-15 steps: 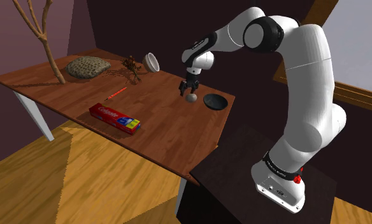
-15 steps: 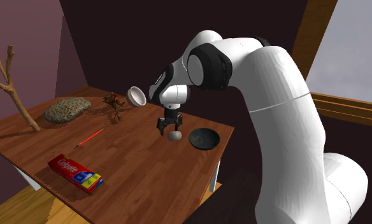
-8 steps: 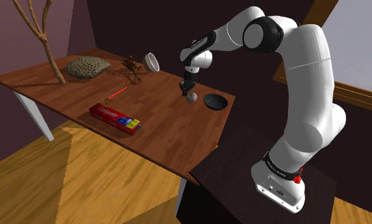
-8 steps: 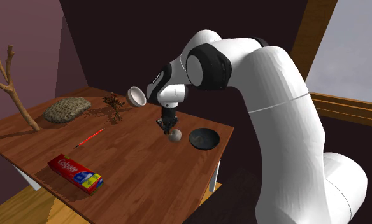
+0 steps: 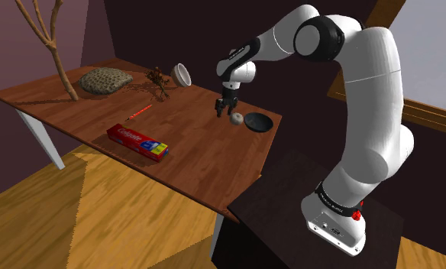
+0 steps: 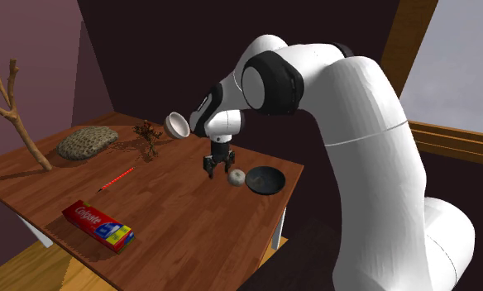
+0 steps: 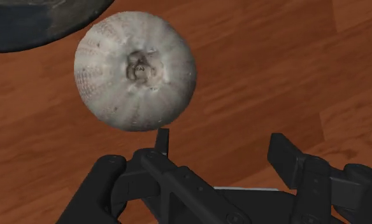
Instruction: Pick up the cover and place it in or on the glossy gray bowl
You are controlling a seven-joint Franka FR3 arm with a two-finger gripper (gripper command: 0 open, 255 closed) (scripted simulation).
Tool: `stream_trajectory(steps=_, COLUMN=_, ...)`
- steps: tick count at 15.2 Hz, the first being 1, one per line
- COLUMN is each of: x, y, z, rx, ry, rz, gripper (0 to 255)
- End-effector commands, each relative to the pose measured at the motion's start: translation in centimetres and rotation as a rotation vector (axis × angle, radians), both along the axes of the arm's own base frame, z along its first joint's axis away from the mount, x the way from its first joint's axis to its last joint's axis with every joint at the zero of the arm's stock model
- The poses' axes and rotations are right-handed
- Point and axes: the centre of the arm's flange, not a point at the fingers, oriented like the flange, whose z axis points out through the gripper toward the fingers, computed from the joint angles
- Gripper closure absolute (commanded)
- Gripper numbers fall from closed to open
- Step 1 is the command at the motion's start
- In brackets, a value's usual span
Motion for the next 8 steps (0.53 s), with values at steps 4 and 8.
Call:
stream_trajectory(steps=4, x=-6.8, y=-0.7, z=3.2, rx=-0.25, ry=-0.261, rz=0.12, gripper=0)
stream_trajectory(steps=8, x=-6.4, y=-0.8, z=1.2, rx=-0.25, ry=-0.261, rz=0.12, gripper=0)
